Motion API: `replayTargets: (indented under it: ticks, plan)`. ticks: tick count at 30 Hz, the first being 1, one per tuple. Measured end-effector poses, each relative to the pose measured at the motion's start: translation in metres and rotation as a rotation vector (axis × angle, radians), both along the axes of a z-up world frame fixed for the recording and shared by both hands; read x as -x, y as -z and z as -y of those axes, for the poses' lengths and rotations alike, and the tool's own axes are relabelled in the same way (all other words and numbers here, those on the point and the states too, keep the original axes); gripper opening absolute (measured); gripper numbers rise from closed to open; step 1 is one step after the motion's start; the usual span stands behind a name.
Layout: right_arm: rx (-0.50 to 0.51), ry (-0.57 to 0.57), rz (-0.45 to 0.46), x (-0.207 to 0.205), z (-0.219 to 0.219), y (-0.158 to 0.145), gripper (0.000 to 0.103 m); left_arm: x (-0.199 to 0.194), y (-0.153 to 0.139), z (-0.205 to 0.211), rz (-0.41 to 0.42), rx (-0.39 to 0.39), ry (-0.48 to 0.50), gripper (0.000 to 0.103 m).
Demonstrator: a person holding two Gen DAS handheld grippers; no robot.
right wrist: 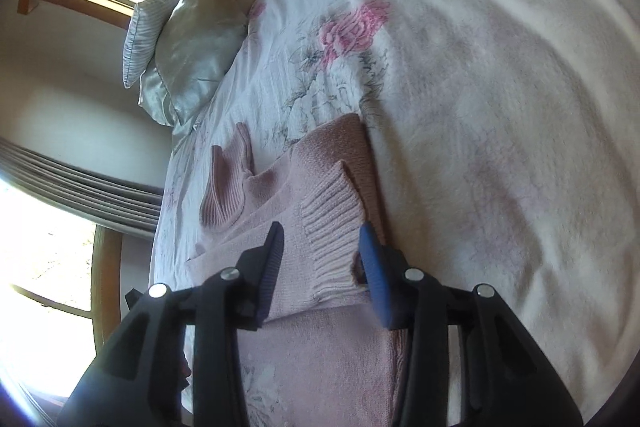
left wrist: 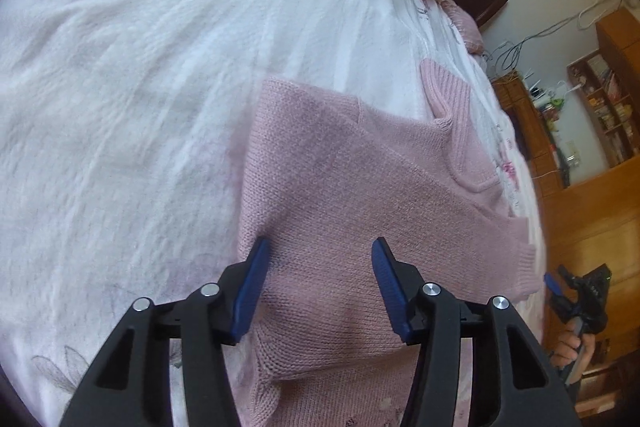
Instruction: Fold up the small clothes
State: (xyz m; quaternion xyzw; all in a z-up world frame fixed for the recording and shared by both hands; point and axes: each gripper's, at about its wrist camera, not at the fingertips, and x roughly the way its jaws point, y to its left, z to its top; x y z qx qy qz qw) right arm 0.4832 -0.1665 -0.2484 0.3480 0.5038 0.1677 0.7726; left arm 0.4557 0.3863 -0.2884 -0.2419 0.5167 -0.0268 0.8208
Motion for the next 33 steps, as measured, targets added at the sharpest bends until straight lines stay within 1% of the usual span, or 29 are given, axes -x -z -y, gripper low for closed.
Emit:
replayTargets:
  ticks: [1,2,3,4,5,6,7,8,9,11,13,15,16,17,20,23,25,26,28,29,31,32,33]
  plan:
    - [-0.001,0.0,-0.01,0.001,0.001,0.004,0.04,0.0,-0.009,0.007,0.02,-0.054,0.014,0.054]
    - [-0.001,-0.002,-0.014,0.004,0.003,0.008,0.04,0.0,-0.017,0.011,0.041,-0.085,0.028,0.055]
    - [-0.001,-0.004,-0.017,0.007,0.003,0.01,0.04,-0.001,-0.023,0.014,0.044,-0.101,0.04,0.056]
    - [-0.003,-0.009,-0.02,0.01,0.003,0.013,0.041,-0.003,-0.025,0.015,0.017,-0.121,0.032,0.06]
    - [-0.005,-0.012,-0.021,0.013,0.003,0.016,0.042,-0.007,-0.023,0.014,-0.031,-0.127,0.022,0.065]
    - [-0.01,-0.014,-0.021,0.015,0.003,0.018,0.043,-0.01,-0.017,0.011,-0.096,-0.116,0.013,0.075]
    - [-0.015,-0.015,-0.021,0.018,0.003,0.019,0.043,-0.013,-0.009,0.009,-0.149,-0.086,0.018,0.079]
    - [-0.02,-0.018,-0.02,0.02,0.002,0.021,0.043,-0.016,-0.002,0.011,-0.186,-0.069,0.036,0.079]
    - [-0.022,-0.023,-0.022,0.021,0.001,0.024,0.043,-0.018,0.004,0.013,-0.206,-0.088,0.054,0.08]
    - [-0.027,-0.022,-0.026,0.023,0.0,0.027,0.043,-0.015,0.009,0.012,-0.184,-0.125,0.048,0.075]
    - [-0.032,-0.018,-0.024,0.025,0.001,0.026,0.043,-0.015,0.012,0.004,-0.186,-0.108,0.021,0.054]
    - [-0.023,-0.016,-0.011,0.024,0.002,0.021,0.043,-0.013,0.011,0.001,-0.174,-0.131,0.007,0.046]
    - [-0.016,-0.01,-0.001,0.023,0.003,0.018,0.043,-0.012,0.01,-0.001,-0.163,-0.145,-0.003,0.044]
    - [-0.01,-0.01,0.017,0.022,0.003,0.013,0.043,-0.009,0.009,-0.004,-0.15,-0.149,-0.022,0.044]
    - [-0.025,-0.047,0.055,0.015,-0.003,0.004,0.043,-0.001,0.015,-0.012,-0.133,-0.117,-0.045,0.044]
    - [-0.026,-0.082,0.076,0.007,-0.015,0.006,0.043,0.004,0.016,-0.013,-0.11,-0.141,-0.043,0.044]
    - [-0.004,-0.091,0.107,0.005,-0.02,0.007,0.043,0.005,0.015,-0.015,-0.105,-0.122,-0.053,0.046]
    - [-0.01,-0.101,0.12,0.004,-0.021,0.007,0.043,0.005,0.014,-0.017,-0.1,-0.112,-0.05,0.047]
    - [0.028,-0.09,0.125,0.003,-0.019,0.007,0.042,0.009,0.012,-0.021,-0.09,-0.092,-0.038,0.051]
    - [0.029,-0.092,0.164,0.006,-0.019,-0.001,0.042,0.012,0.012,-0.022,-0.087,-0.09,-0.029,0.052]
    - [0.026,-0.144,0.251,0.011,-0.025,-0.023,0.042,0.016,0.013,-0.026,-0.077,-0.087,-0.009,0.054]
    - [0.016,-0.173,0.261,0.01,-0.03,-0.028,0.049,0.017,0.015,-0.027,-0.071,-0.084,-0.001,0.054]
    - [0.006,-0.214,0.238,0.006,-0.036,-0.025,0.059,0.019,0.016,-0.03,-0.066,-0.077,-0.001,0.054]
